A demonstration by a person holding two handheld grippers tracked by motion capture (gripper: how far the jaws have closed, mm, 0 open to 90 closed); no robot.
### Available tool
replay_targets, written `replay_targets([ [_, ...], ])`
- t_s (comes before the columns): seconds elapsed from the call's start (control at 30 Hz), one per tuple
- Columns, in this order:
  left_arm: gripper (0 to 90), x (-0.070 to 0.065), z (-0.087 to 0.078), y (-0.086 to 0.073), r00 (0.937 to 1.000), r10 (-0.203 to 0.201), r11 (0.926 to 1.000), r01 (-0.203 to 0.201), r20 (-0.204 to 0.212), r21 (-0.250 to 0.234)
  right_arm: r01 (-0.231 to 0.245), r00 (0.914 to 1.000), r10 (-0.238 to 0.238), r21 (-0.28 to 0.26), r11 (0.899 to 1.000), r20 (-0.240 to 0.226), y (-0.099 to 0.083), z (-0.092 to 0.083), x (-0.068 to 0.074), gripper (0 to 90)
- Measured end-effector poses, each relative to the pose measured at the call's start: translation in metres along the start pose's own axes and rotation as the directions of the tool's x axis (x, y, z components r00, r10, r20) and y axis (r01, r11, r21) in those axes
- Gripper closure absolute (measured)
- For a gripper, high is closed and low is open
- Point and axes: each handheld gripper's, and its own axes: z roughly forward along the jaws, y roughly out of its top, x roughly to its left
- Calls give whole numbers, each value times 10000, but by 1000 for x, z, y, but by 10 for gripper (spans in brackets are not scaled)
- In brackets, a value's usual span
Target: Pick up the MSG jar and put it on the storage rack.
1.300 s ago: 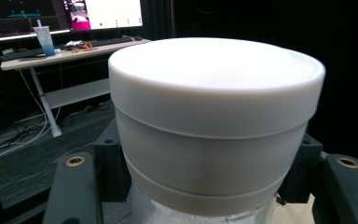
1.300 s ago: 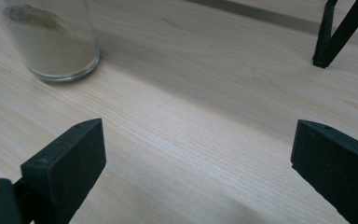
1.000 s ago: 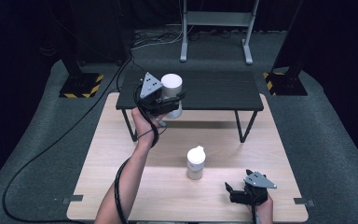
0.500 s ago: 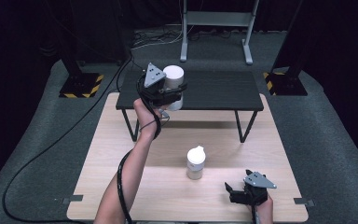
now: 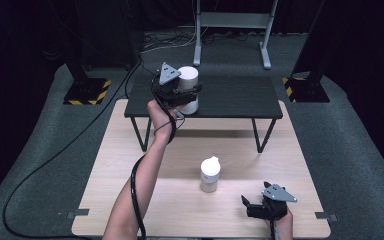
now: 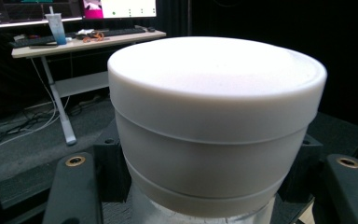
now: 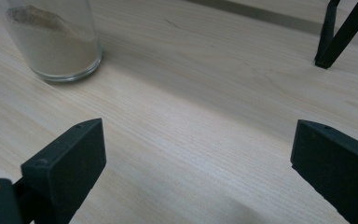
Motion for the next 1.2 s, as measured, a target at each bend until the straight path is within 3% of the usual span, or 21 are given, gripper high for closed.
replay_targets([
  [0.37,349,2,4,-5,10000,-34,10000,34,-24,78,-15,10000,15,-18,10000,-4,0,0,0,25],
  [0.73,349,7,1,-15,9999,-81,9996,84,110,-281,-20,10000,20,-13,10000,4,0,0,0,25],
  [1.2,349,9,2,-10,9998,-13,10000,13,203,-39,-47,10000,47,-9,10000,-22,0,0,-1,25],
])
